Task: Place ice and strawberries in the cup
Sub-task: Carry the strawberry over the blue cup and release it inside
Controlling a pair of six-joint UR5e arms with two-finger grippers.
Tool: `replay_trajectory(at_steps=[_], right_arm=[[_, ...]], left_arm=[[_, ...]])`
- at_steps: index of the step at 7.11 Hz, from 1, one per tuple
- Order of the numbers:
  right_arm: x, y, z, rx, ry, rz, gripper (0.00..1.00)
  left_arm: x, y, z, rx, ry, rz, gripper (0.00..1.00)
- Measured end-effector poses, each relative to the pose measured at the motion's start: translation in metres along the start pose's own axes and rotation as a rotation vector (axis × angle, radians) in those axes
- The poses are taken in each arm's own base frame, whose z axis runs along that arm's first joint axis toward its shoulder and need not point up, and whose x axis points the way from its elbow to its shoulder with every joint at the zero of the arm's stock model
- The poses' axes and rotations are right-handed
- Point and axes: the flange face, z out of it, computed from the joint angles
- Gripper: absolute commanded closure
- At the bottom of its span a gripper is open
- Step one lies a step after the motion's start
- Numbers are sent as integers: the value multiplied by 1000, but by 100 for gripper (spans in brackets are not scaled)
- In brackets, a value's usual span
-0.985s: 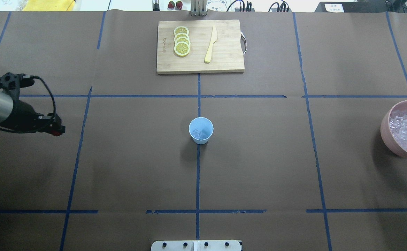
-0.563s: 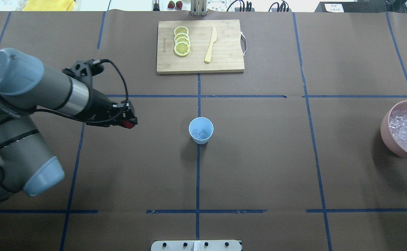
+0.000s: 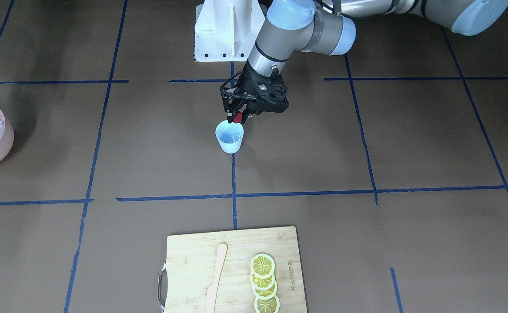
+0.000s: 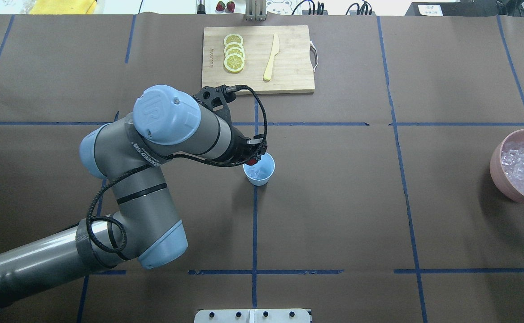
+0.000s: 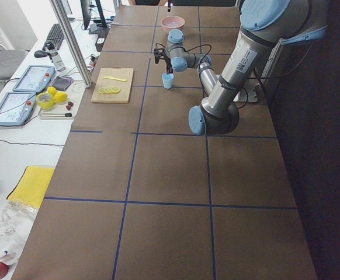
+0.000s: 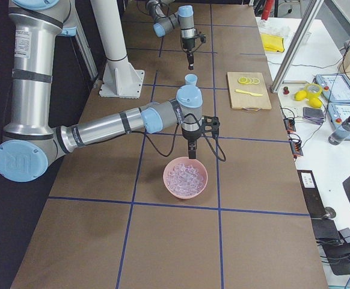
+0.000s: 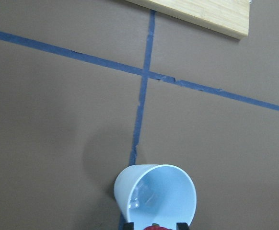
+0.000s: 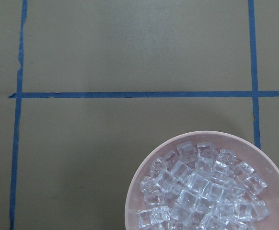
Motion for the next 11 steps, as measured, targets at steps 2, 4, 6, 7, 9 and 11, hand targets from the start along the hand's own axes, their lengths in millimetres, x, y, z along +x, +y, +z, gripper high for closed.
replay_trajectory(at_steps=[2,4,6,7,9,11], right_arm=[[-1,0,-1,2,-1,-2,1],[-1,-1,-1,3,-1,-3,1],[-2,-1,-1,3,-1,-3,1],[-2,-2,-1,3,-2,-3,1],[-2,-2,-2,3,-2,-1,1],[7,-4,-5,7,3,16,1]], left_arm=[[6,3,5,0,-1,4,56],[5,3,6,-1,-1,9,32],[4,3,6,-1,-3,11,28],[4,3,6,-1,-2,12,24],[0,1,-4,8,8,10,11],[-63,-15,-51,34,-25,41,11]])
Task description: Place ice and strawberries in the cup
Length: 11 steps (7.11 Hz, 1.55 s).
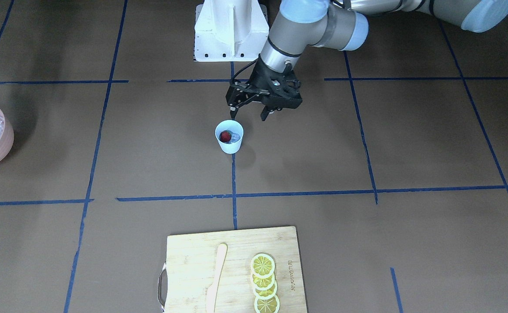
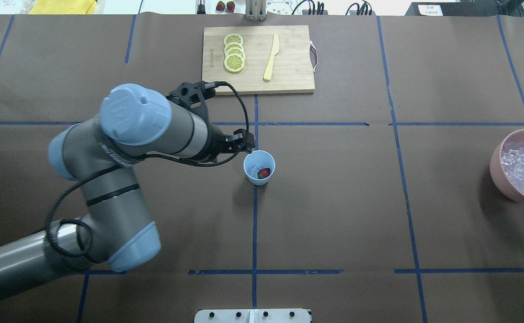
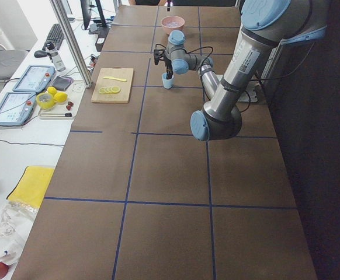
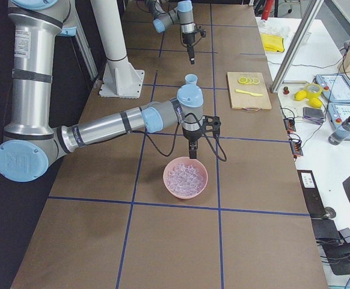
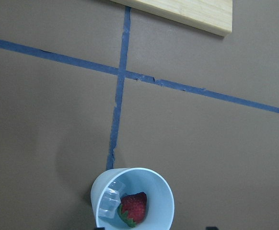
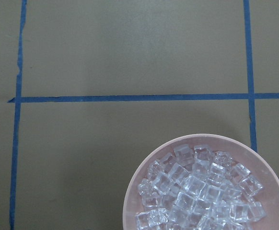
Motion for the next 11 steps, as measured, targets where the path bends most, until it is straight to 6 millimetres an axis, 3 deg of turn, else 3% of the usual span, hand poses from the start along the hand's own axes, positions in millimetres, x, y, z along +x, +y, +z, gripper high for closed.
replay_trajectory(at_steps=[2,3,5,7,8,9,11], right_arm=[[16,-2,-7,8,10,3,1],[28,-3,-10,0,22,-2,1],[54,-14,-11,-24,45,-26,1],[84,-32,-3,-45,57,-48,1],[95,-38,-1,-49,59,-60,1],[104,-43,2,-57,60,-72,1],[116,-47,12,-83,34,-98,1]], left_arm=[[-87,-34,-62,-16,-169,196,10],[-152,-59,-94,-40,-264,310,10],[-299,-117,-175,-116,-356,480,10],[-429,-158,-229,-204,-425,559,10],[-498,-178,-249,-250,-428,545,1],[-551,-187,-261,-277,-391,495,0],[-606,-186,-263,-324,-328,362,0]])
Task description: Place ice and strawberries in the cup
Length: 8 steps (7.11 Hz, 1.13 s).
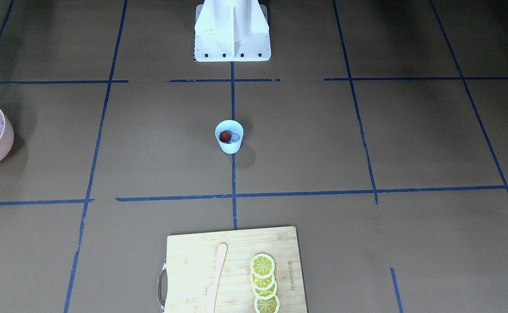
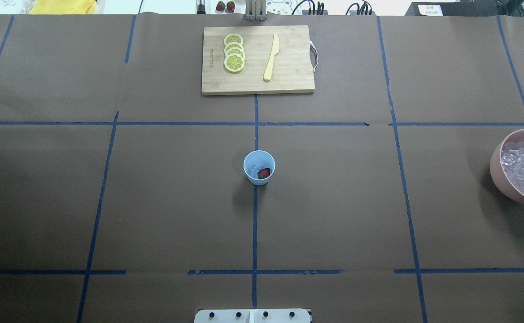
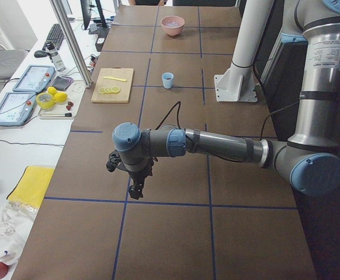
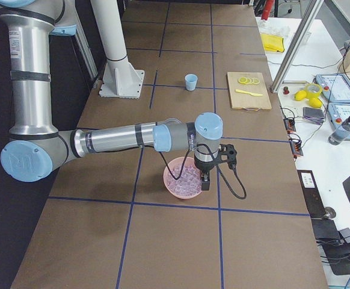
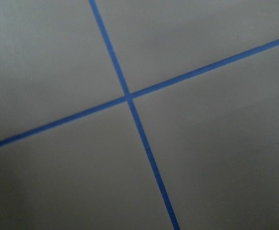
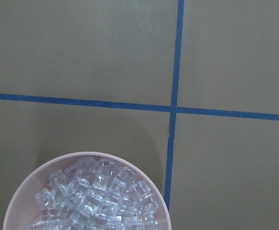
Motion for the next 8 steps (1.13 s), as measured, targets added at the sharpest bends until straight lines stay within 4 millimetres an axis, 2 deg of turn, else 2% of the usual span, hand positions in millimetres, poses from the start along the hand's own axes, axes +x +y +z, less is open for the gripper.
replay_trajectory(at_steps=[2,5,8], right_arm=[[3,3,-1,-2,-50,-4,1],[-8,5,-1,-14,-51,-17,0],[5,20,11,-40,-42,6,0]], left_arm=[[-12,7,8,-30,35,-69,0],[-7,10,7,-15,72,-210,0],[-5,18,10,-15,85,-227,0]])
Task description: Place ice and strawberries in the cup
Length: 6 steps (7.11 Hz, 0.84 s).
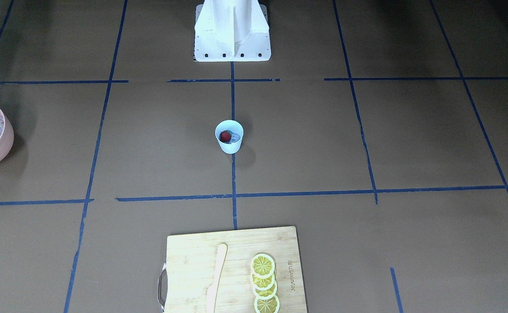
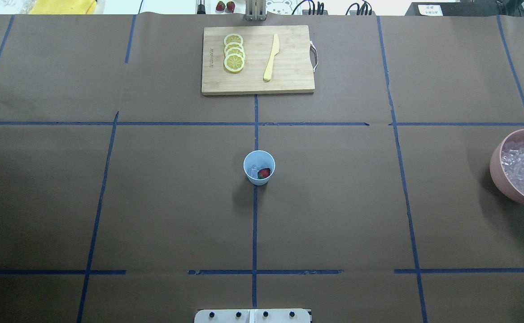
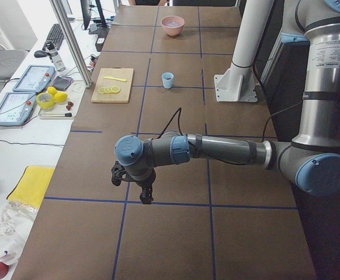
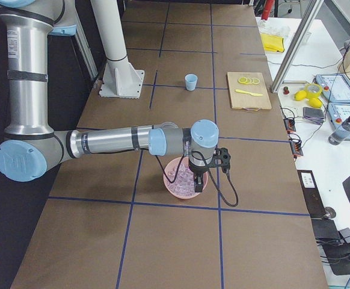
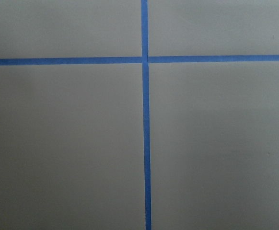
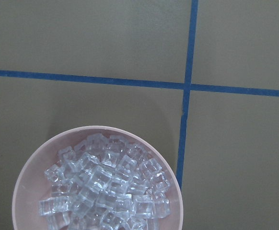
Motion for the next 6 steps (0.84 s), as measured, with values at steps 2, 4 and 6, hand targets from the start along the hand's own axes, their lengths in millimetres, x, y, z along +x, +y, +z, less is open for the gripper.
replay_trajectory(at_steps=[2,4,6], right_arm=[[7,1,3,-4,32,9,0],[16,-1,1,-5,34,27,0],[20,-3,3,-12,24,39,0]], left_arm=[[1,1,0,0,0,0,0],[2,-3,1,-2,-3,5,0],[1,-4,3,-7,-5,5,0]])
